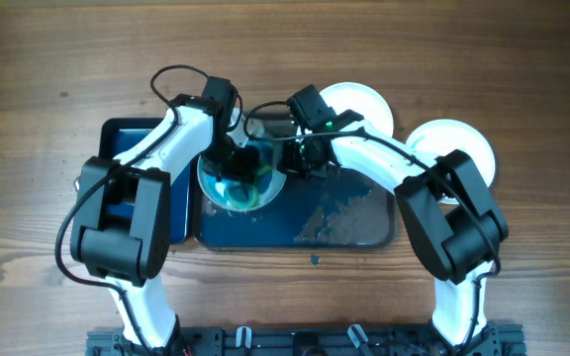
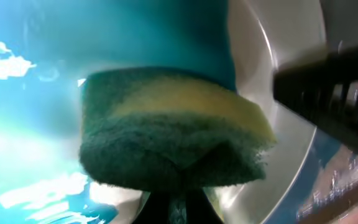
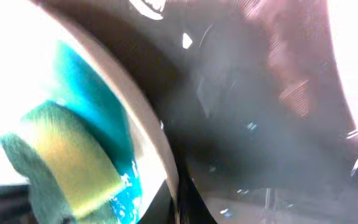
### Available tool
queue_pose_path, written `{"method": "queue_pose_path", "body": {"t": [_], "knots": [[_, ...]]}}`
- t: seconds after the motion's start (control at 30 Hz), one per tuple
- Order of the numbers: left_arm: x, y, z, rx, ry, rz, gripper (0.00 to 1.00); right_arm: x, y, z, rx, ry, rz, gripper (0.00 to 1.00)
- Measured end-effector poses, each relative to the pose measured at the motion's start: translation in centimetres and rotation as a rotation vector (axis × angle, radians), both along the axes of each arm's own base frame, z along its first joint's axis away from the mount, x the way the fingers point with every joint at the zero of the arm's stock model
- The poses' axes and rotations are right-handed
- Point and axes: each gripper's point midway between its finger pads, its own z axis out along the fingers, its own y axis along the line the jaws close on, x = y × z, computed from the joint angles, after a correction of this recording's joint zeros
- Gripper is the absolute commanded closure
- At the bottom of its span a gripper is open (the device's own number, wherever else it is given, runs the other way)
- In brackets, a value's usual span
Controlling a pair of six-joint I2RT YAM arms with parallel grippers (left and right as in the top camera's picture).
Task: Clean dirty plates on tray and stack at the side
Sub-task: 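Scrub the second plate with the sponge in the left gripper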
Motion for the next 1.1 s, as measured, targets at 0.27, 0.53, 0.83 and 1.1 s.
{"method": "queue_pose_path", "body": {"t": [0.27,0.53,0.83,1.1], "knots": [[6.4,0.7,0.3,0.113,-0.177,0.407,0.96,1.3,-0.9,0.0,-0.009,-0.018,-0.059,0.96],[5.8,6.0,0.6,0.397,-0.204,0.595,0.96,0.5,0.1,0.0,0.005,-0.008,-0.029,0.96],[2.2,-3.9,1.2,-0.062,-0.026,0.155,0.96,0.3,0.0,0.0,0.003,-0.006,-0.009,0.96],[4.7,1.1,0.5,0.153,-0.078,0.402,0.96,0.1,0.2,0.0,0.01,-0.001,-0.004,0.96]]}}
